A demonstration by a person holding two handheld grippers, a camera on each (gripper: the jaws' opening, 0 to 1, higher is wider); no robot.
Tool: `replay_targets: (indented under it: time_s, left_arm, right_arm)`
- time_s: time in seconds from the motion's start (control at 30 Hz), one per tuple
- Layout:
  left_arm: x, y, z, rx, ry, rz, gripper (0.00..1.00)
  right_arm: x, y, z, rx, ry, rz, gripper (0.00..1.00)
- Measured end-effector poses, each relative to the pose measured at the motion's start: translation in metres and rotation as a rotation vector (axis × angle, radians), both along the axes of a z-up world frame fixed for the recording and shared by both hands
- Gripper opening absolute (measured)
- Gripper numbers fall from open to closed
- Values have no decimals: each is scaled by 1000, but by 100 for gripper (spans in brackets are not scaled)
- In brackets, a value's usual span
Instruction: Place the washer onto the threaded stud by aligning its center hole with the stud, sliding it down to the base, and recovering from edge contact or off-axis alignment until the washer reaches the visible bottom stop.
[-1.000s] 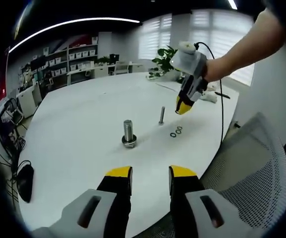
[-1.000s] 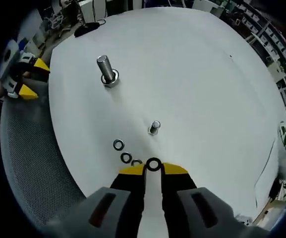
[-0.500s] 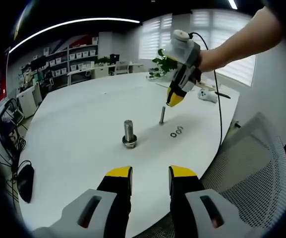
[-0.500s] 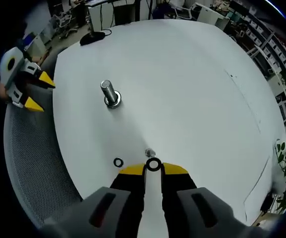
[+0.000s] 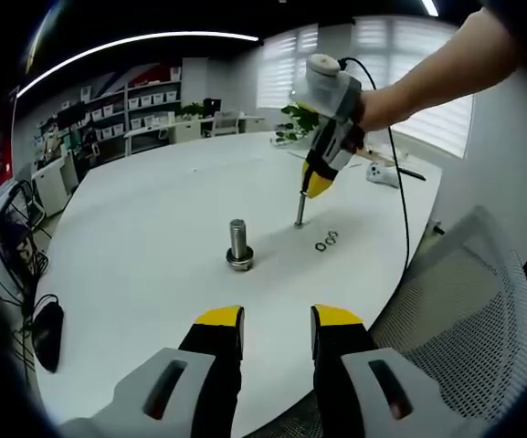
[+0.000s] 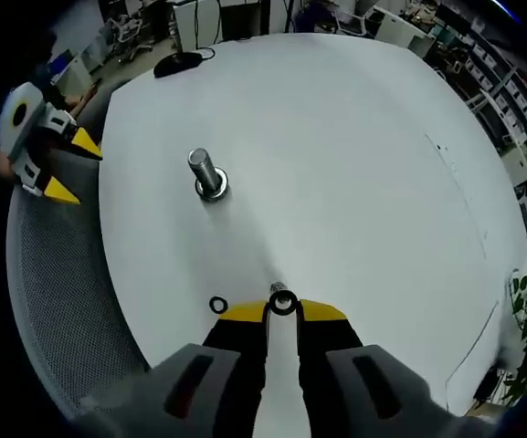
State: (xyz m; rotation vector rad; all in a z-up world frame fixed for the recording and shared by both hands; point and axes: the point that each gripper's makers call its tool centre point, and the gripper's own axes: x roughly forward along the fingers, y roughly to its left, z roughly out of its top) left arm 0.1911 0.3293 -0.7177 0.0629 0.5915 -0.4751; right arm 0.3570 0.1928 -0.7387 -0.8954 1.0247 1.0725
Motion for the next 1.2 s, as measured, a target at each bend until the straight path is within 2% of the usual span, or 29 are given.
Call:
replay_targets:
  time_s: [0.47,1.2]
  left_arm:
    - [0,1,-1,7,5,5,27]
    - [-1,2,-1,9,5,10,27]
  right_arm:
    - [-1,3,-9,-29,19,25,13]
    - [-1,4,-43,-67,62,22,14]
